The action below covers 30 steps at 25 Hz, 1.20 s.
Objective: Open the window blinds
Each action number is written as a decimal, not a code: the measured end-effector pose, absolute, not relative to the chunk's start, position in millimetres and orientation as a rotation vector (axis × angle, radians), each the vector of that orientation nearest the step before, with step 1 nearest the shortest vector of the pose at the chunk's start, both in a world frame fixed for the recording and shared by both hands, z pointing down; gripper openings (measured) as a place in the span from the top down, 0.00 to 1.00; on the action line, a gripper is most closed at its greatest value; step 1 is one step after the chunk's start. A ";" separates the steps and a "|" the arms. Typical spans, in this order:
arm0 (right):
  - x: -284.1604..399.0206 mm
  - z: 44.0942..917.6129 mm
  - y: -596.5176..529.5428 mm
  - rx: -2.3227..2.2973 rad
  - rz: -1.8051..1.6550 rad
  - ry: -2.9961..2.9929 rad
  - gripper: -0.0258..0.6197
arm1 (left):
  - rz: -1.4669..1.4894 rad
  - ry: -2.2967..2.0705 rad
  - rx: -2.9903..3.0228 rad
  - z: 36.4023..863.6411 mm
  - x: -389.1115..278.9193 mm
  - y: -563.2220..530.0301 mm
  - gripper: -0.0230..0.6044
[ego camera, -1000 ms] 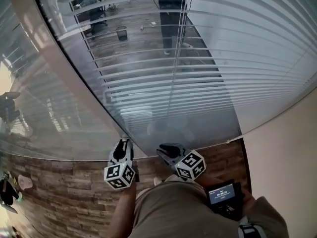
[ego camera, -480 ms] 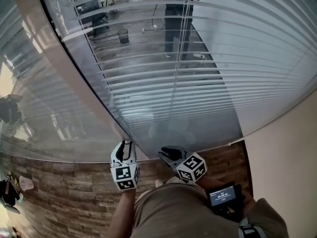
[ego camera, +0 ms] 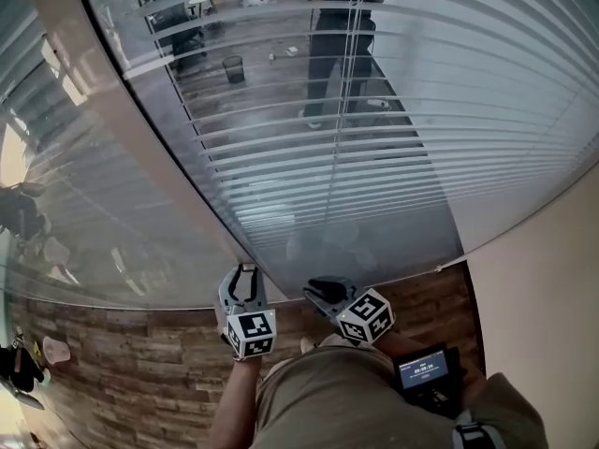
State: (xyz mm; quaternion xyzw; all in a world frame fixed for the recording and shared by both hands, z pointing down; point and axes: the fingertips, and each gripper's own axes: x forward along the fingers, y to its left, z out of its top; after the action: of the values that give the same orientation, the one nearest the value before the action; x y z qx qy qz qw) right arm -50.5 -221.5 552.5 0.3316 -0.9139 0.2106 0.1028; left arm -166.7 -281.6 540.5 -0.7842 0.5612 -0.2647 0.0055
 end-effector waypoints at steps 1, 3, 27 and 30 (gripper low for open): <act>-49.5 553.4 -220.7 0.982 0.624 -2.696 0.82 | -0.848 1.748 -2.434 541.5 -165.5 -280.9 0.74; -47.5 553.2 -220.6 0.989 0.625 -2.698 0.82 | -0.888 1.728 -2.381 542.1 -163.1 -280.8 0.74; -37.7 560.9 -225.0 1.027 0.659 -2.684 0.82 | 0.259 2.061 -3.214 548.7 -169.6 -281.5 0.66; -37.7 562.0 -222.0 1.024 0.667 -2.681 0.82 | 0.428 2.087 -3.248 546.5 -173.8 -279.7 0.70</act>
State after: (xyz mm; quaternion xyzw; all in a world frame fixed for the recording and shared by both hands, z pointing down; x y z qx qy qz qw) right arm -37.7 -222.0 562.0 0.3460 -0.9056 0.2252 0.0974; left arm -173.8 -279.7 546.5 -0.7793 0.5006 0.1026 -0.3628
